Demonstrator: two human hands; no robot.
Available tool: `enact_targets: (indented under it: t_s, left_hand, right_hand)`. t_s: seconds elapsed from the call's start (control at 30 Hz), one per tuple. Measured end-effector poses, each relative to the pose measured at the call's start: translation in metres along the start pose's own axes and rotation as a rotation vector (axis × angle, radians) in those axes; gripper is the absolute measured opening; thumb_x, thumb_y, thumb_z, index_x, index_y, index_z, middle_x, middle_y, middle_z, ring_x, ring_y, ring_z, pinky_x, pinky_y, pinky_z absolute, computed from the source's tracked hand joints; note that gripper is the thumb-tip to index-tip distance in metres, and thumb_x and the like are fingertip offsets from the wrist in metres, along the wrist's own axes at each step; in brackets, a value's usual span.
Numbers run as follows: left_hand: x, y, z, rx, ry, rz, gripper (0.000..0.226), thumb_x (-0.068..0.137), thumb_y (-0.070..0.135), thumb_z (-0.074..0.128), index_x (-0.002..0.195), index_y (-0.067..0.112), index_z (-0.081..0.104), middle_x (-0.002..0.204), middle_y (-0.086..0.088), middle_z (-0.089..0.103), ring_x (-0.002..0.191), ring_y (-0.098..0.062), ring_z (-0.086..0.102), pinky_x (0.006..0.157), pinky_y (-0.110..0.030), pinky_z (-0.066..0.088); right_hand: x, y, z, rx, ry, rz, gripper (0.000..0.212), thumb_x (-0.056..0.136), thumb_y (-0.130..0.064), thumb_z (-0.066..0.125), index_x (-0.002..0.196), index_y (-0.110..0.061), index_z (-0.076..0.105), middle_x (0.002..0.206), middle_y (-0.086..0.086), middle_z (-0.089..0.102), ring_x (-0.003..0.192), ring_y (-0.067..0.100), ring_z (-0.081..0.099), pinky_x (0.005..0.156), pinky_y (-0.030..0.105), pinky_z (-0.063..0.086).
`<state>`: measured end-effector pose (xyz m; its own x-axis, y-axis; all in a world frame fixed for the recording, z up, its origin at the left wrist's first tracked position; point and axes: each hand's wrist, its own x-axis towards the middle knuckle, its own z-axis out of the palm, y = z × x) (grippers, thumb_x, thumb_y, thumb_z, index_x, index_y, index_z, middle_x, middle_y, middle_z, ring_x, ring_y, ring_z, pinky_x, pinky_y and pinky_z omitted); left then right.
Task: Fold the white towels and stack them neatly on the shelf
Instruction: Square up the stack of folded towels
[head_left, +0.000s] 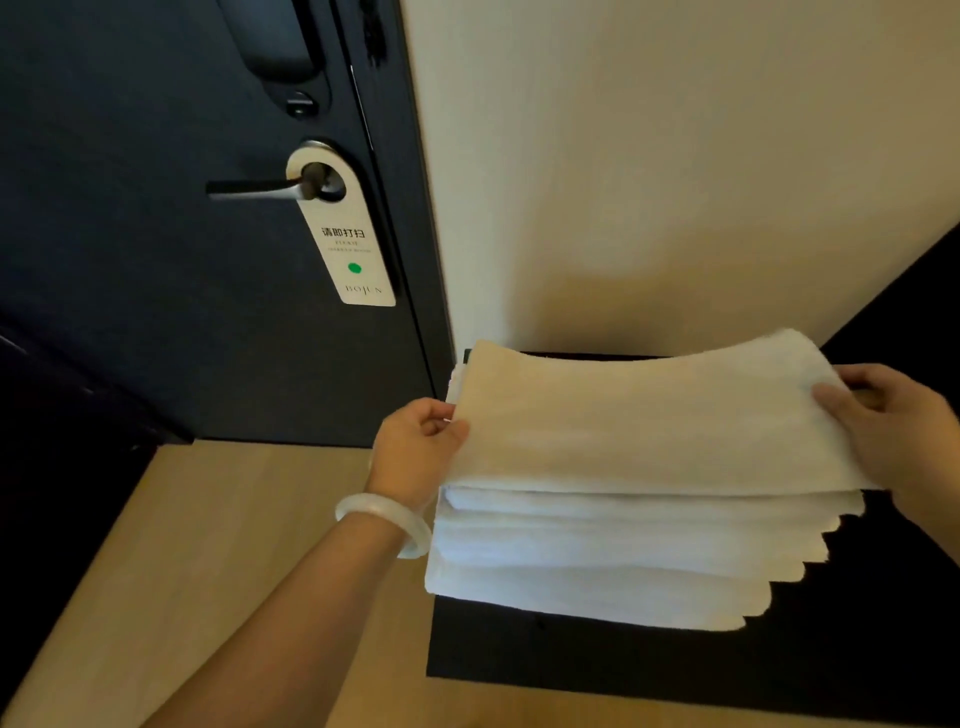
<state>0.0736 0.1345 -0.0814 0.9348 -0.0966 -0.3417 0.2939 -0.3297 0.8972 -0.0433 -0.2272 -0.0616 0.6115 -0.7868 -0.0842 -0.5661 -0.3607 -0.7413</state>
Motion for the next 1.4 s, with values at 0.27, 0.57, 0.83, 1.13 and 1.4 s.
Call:
enact_targets:
  t_s: [0.27, 0.57, 0.83, 1.13, 1.4]
  left_hand:
    - [0.001, -0.015, 0.003, -0.013, -0.042, -0.061, 0.006, 0.087, 0.011, 0.071, 0.090, 0.014, 0.067, 0.088, -0.006, 0.073, 0.085, -0.027, 0.070, 0.070, -0.038, 0.058]
    - [-0.011, -0.020, -0.010, -0.117, -0.091, -0.104, 0.015, 0.089, 0.013, 0.069, 0.104, 0.015, 0.068, 0.099, -0.002, 0.072, 0.090, -0.020, 0.070, 0.082, -0.034, 0.058]
    - [-0.017, 0.004, 0.036, 0.828, 0.012, 0.637, 0.051, 0.102, 0.032, 0.043, 0.150, 0.018, 0.033, 0.158, -0.003, 0.027, 0.147, -0.024, 0.020, 0.122, -0.042, 0.010]
    - [0.007, -0.044, 0.063, 1.145, -0.100, 0.478, 0.062, 0.099, 0.059, 0.010, 0.149, 0.040, -0.022, 0.151, 0.013, -0.042, 0.137, -0.013, -0.042, 0.113, -0.064, -0.013]
    - [0.017, -0.061, 0.064, 1.034, -0.059, 0.552, 0.070, 0.085, 0.070, -0.003, 0.150, 0.046, -0.014, 0.153, 0.023, -0.033, 0.140, -0.004, -0.035, 0.120, -0.054, 0.014]
  right_hand:
    - [0.007, 0.036, 0.016, -0.131, 0.024, 0.037, 0.024, 0.090, -0.039, 0.064, 0.113, -0.031, 0.063, 0.110, 0.014, 0.067, 0.092, 0.037, 0.063, 0.088, 0.055, 0.052]
    - [-0.048, -0.015, 0.032, -0.594, -0.061, -0.578, 0.047, 0.090, -0.018, 0.066, 0.134, -0.005, 0.054, 0.142, 0.018, 0.049, 0.131, 0.041, 0.043, 0.111, 0.055, 0.034]
    - [-0.091, -0.009, 0.125, -0.832, -0.236, -0.669, 0.068, 0.099, -0.053, 0.015, 0.154, -0.016, 0.030, 0.159, 0.013, 0.027, 0.147, 0.037, 0.024, 0.112, 0.067, 0.022]
    - [-0.090, -0.003, 0.137, -0.858, -0.183, -0.710, 0.067, 0.098, -0.052, 0.020, 0.153, -0.015, 0.032, 0.160, 0.015, 0.025, 0.146, 0.040, 0.024, 0.110, 0.070, 0.019]
    - [-0.084, 0.006, 0.147, -0.782, -0.120, -0.787, 0.067, 0.095, -0.051, 0.027, 0.149, -0.014, 0.041, 0.154, 0.016, 0.037, 0.141, 0.042, 0.034, 0.108, 0.072, 0.021]
